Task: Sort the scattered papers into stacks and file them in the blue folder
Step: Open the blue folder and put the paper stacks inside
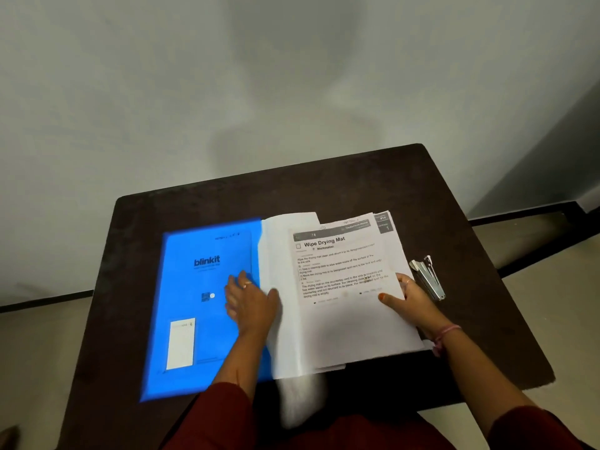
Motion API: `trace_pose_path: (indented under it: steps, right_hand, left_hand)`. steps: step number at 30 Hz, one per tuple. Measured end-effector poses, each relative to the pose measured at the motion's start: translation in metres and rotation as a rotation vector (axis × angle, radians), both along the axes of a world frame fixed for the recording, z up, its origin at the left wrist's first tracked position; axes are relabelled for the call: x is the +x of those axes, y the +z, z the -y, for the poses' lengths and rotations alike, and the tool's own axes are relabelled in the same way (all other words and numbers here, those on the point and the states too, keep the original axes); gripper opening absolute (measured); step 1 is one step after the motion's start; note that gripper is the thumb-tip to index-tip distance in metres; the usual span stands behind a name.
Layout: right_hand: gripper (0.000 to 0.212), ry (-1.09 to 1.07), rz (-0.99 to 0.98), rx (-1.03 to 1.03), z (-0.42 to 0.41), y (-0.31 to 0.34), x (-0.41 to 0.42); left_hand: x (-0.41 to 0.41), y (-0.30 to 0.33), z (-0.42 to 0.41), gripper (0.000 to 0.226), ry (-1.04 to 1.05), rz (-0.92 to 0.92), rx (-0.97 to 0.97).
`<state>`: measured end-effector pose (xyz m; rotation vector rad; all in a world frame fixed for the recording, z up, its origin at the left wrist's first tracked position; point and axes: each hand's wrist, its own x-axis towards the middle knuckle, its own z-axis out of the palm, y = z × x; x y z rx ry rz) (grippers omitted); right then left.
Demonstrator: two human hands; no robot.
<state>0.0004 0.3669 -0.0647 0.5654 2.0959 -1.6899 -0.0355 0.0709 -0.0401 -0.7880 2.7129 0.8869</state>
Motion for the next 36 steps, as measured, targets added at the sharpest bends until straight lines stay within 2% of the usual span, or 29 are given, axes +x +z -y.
trace_pose_path:
  steps: [2, 4, 7, 11, 15, 19, 23, 25, 26, 29, 31, 36]
  right_hand:
    - [0.052, -0.037, 0.025, -0.033, 0.000, -0.001, 0.002]
    - [0.051, -0.101, 0.044, -0.113, 0.000, 0.001, 0.005]
    - [0.049, -0.174, 0.037, -0.184, 0.003, 0.006, 0.011]
    - [0.049, -0.204, 0.030, -0.153, 0.006, 0.006, 0.015]
    - [0.052, -0.202, -0.009, -0.096, 0.013, 0.011, 0.016]
    - [0.051, -0.233, -0.014, -0.148, 0.019, 0.019, 0.021]
    - [0.050, -0.215, -0.031, -0.182, 0.026, 0.022, 0.022]
    - [0.048, -0.176, -0.036, -0.181, 0.030, 0.021, 0.021]
    - [0.046, -0.148, -0.037, -0.172, 0.033, 0.022, 0.021]
    - [0.044, -0.075, -0.027, -0.171, 0.040, 0.025, 0.017]
    - [0.045, -0.047, -0.016, -0.194, 0.045, 0.028, 0.012]
    - [0.046, 0.052, -0.010, -0.174, 0.060, 0.033, -0.004]
  left_hand:
    - [0.017, -0.009, 0.015, 0.094, 0.019, 0.196, -0.110]
    - [0.030, -0.012, 0.023, 0.103, 0.035, 0.265, -0.119]
    - [0.036, -0.011, 0.026, 0.099, -0.020, 0.288, -0.107]
    - [0.032, -0.002, 0.029, 0.086, -0.080, 0.316, -0.087]
    - [0.033, 0.005, 0.033, 0.079, -0.120, 0.273, -0.006]
    - [0.034, 0.007, 0.036, 0.067, -0.186, 0.109, 0.071]
    - [0.037, 0.012, 0.036, 0.041, -0.199, -0.017, 0.081]
    - [0.036, 0.016, 0.034, 0.026, -0.255, -0.022, 0.017]
    - [0.035, 0.017, 0.033, 0.026, -0.311, 0.010, -0.037]
    - [0.032, 0.023, 0.025, 0.044, -0.476, 0.170, -0.283]
    - [0.032, 0.027, 0.019, 0.051, -0.528, 0.212, -0.413]
    - [0.031, 0.028, 0.009, 0.055, -0.573, 0.223, -0.527]
